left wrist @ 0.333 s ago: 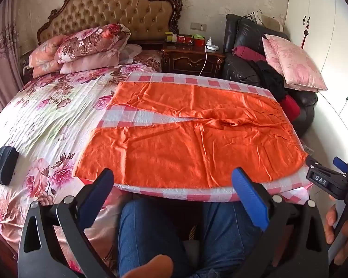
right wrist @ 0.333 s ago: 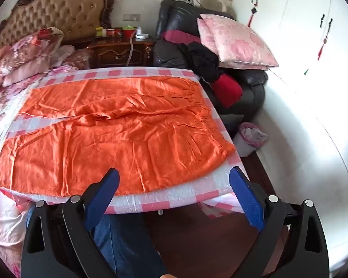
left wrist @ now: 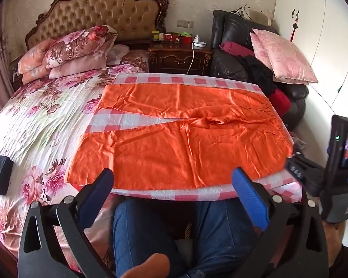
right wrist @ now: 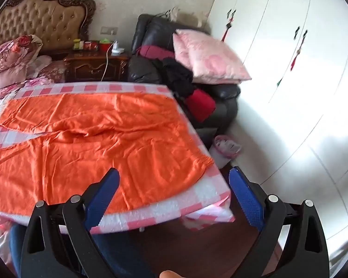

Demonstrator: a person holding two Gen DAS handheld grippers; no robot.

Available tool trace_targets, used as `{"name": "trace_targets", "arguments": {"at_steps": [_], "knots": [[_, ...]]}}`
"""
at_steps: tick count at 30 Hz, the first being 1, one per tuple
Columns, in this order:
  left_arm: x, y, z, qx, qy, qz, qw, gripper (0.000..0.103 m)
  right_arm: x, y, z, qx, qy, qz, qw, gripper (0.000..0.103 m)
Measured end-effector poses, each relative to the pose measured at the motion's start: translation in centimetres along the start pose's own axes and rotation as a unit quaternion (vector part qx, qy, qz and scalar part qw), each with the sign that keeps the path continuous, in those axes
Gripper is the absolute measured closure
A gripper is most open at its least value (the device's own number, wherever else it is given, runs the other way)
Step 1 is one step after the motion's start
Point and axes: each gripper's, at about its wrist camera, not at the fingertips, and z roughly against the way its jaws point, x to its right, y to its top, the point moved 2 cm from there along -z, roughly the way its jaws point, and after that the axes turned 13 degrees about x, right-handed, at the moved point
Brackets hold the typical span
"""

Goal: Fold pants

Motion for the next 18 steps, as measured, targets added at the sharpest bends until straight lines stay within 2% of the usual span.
{"name": "trace_targets", "arguments": {"at_steps": [4,8,13,18], "knots": [[0.0,0.3,0.1,-0.012,0.002,0.009,0.9999,0.002,-1.6,0.4,-0.6,-0.003,0.007,0.002,1.000,0.011],[0.5,0.2,-0.6,-0.033,0.022,-0.007,0.9992,0.002,-2.5,1.4,-0.6,0.000,0.021,-0.018,1.000,0.011],[-0.6,-0.2,-1.1,-0.041,0.039,0.011,0.9983,0.002,-3.3,1.8,0.2,0.011,0.043,-0.011,0.999,0.011],[-0.7,-0.1,-1.2,-0.043,0.042,0.011,0.9981,0.002,-1.8,1.6,-0.1,0.003,0.037,-0.031,0.999,0.011]]}}
